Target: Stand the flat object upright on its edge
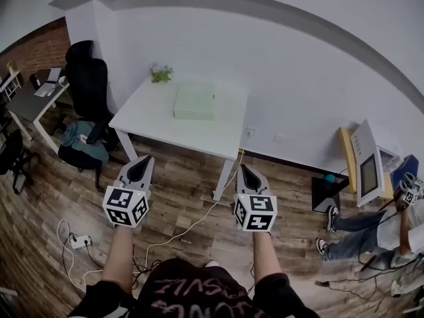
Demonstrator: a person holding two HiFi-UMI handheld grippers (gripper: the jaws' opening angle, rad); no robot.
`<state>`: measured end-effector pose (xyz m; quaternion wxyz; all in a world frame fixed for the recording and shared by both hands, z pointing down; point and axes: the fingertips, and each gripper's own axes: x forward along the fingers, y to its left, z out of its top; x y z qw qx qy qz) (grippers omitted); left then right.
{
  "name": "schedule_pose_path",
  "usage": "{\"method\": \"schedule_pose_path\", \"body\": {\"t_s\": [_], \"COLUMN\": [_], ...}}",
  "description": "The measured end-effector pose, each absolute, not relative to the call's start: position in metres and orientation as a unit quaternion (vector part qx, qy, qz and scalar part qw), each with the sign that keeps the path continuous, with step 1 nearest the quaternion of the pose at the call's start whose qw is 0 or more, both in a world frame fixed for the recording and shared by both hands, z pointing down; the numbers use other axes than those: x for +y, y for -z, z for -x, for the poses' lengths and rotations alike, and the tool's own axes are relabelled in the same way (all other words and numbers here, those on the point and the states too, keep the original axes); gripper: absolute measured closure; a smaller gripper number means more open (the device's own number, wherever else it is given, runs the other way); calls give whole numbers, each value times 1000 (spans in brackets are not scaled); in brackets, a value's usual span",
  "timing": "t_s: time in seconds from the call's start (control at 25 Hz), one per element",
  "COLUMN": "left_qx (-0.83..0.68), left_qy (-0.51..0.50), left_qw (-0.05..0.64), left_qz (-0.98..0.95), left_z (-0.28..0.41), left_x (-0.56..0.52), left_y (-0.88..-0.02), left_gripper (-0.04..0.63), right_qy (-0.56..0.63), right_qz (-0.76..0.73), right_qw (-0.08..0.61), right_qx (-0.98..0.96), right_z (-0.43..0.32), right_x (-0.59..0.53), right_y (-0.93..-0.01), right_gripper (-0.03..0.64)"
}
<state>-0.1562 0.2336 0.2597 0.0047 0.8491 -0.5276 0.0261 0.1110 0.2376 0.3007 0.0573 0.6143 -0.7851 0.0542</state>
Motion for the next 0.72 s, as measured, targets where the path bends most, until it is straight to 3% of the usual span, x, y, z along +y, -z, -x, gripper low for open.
{"method": "schedule_pose_path", "body": {"t_s": [0.72], "left_qx": [-517], "left_qy": [-12], "left_qw": [8], "left_qz": [-856], "left_z": [187], "left_x": [238], "left_y": [-263], "left_gripper": [581], "right_qy": [-42], "right_qz": [-621], "right_qw": [74], "right_qx": [-779], "right_z": [-82], "right_x": [245], "right_y": [-304], "right_gripper": [592]}}
